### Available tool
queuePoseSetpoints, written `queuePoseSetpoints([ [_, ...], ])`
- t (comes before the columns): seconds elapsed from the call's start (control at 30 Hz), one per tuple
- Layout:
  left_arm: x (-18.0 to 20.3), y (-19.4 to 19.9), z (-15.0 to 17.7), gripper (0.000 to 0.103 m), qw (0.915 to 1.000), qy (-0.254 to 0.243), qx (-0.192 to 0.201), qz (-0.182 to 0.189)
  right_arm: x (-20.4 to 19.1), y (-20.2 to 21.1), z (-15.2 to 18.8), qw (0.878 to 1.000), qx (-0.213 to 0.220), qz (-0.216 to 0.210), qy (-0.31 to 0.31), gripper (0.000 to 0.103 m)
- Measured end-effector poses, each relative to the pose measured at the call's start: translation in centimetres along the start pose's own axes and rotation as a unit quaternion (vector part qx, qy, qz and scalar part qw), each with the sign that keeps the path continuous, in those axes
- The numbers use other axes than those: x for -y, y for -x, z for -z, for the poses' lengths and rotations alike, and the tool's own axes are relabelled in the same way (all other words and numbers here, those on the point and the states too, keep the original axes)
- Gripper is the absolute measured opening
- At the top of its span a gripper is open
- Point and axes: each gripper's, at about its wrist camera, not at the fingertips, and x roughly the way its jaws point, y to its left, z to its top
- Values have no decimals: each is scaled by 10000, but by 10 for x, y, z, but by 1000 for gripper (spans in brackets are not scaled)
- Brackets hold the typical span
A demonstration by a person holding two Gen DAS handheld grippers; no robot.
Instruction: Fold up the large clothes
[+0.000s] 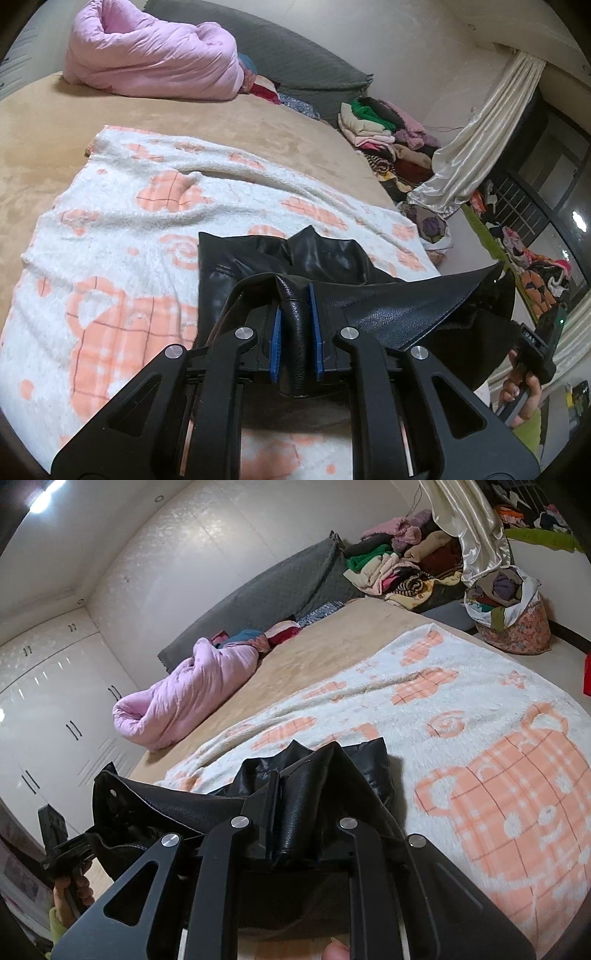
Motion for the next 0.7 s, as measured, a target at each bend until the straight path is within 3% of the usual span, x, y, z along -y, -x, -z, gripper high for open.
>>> queuePoseSetpoints([
  [0.17, -15, -13, -5, 7, 9998, 195, -95, -32, 3, -23, -7, 9998, -74, 177, -40, 16],
  [0.47, -23, -43, -4, 8, 9994, 86, -223, -250, 21, -62, -3, 9992, -217, 320, -41, 17],
  [0.6, -30, -52, 0, 10, 9991, 108, -303, -280, 27, -71, 2, 9991, -272, 332, -40, 24],
  [0.67, -32, -56, 2, 11, 9989, 117, -329, -304, 26, -74, 4, 9990, -291, 345, 65, 33],
  [0.7, -32, -57, 3, 12, 9989, 104, -338, -319, 25, -73, 5, 9989, -262, 361, 105, 45],
])
